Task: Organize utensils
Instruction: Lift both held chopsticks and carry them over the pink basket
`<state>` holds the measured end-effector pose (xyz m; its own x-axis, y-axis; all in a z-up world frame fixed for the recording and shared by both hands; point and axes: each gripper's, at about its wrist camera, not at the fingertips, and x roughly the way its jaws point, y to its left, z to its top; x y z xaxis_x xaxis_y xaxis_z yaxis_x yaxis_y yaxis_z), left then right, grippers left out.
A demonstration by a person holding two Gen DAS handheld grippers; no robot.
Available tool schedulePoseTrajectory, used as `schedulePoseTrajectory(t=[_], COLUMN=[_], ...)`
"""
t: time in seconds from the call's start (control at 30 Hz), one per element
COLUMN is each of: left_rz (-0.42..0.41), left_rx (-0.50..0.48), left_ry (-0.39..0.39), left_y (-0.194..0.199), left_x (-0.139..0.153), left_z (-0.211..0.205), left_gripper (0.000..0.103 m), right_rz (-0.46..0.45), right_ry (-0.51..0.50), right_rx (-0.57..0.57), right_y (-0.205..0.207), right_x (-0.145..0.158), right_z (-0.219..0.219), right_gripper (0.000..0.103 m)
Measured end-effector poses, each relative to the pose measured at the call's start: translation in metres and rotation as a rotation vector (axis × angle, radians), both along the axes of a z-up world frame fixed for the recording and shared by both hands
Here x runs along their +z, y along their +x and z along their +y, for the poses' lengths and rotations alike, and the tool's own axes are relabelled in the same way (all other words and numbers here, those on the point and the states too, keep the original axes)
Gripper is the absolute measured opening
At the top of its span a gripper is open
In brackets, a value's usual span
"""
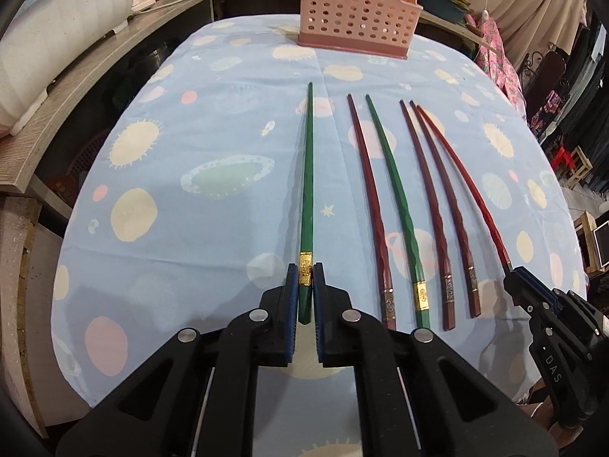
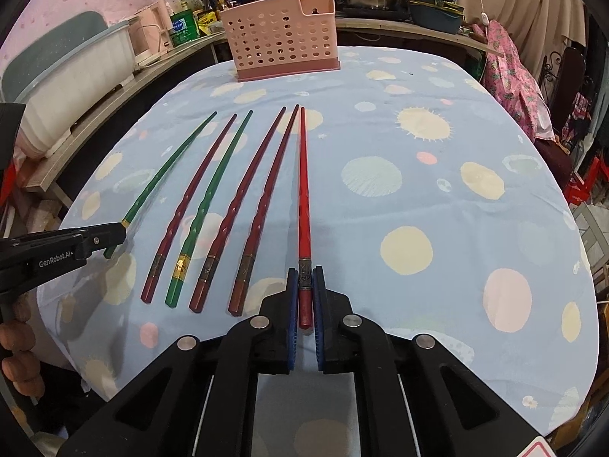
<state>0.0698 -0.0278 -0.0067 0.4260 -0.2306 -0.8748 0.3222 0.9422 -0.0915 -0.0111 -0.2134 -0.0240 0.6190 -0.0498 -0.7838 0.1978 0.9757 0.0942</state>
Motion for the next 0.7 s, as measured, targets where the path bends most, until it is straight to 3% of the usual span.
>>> schedulePoseTrajectory(t=[0.23, 0.7], left_rz=[-0.056, -0.221], left_rx=[0.022, 0.063], left_ry=[-0.055, -0.133], left_y=[0.001, 0.03], left_x=[0.037, 0.12], left_z=[0.009, 0.013], left_gripper=[0.007, 0.007], right_rz=[-0.065, -0.293], right_ry=[0.008, 0.019], right_rx=[-0.015, -0.064], right_y=[-0.002, 0.019], right_x=[0.028, 0.126], right_z=[-0.008, -0.043], right_gripper=[0.007, 0.007])
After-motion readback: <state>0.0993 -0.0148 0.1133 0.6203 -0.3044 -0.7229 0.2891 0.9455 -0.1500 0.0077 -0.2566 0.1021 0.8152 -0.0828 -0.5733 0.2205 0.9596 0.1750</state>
